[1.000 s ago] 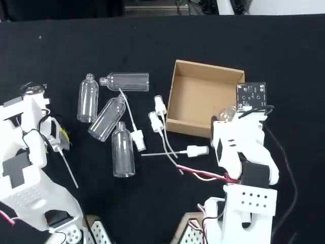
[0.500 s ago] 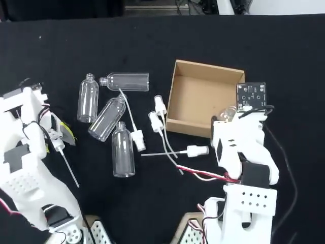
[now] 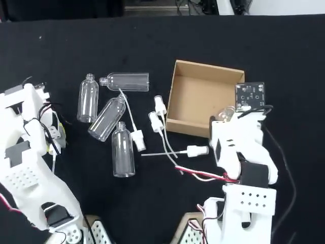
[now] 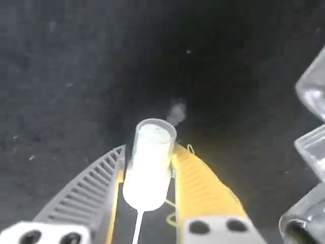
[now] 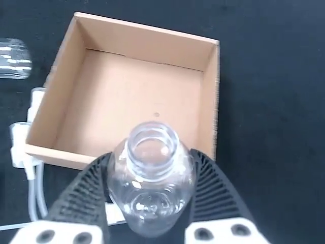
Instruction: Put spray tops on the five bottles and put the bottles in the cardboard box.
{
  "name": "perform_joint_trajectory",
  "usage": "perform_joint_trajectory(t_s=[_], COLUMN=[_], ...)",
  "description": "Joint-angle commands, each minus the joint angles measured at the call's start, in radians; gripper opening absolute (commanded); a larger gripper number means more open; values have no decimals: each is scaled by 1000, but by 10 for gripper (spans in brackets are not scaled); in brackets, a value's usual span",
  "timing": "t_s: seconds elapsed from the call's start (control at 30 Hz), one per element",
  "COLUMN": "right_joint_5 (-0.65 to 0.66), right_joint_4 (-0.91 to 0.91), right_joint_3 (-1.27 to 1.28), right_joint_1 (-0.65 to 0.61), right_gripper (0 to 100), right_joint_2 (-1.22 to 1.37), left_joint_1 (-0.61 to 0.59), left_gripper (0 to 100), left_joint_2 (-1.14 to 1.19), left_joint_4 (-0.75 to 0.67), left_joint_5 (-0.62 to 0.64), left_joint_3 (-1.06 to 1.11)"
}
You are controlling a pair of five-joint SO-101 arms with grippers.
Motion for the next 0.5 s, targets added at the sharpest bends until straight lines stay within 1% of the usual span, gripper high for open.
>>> perform_joint_trajectory(t_s=[0.0,0.07,0.13,0.27,0.37,0.47], right_joint_5=[-5,-5,-5,-5,-5,-5], right_joint_4=[-8,12,72,176,173,80], right_joint_3=[-27,-50,-97,-216,-259,-257], right_joint_1=[-63,-101,-150,-311,-462,-614], right_gripper=[11,11,11,11,11,11], right_joint_2=[-28,-28,-28,-28,-25,-21], left_joint_1=[-47,-70,-93,-104,-90,-76], left_gripper=[54,28,32,30,30,30], left_joint_2=[-49,-109,-196,-377,-491,-588], left_joint_4=[110,137,152,146,106,40], left_joint_5=[8,8,8,15,38,123], left_joint_3=[-114,-139,-145,-107,-76,-51])
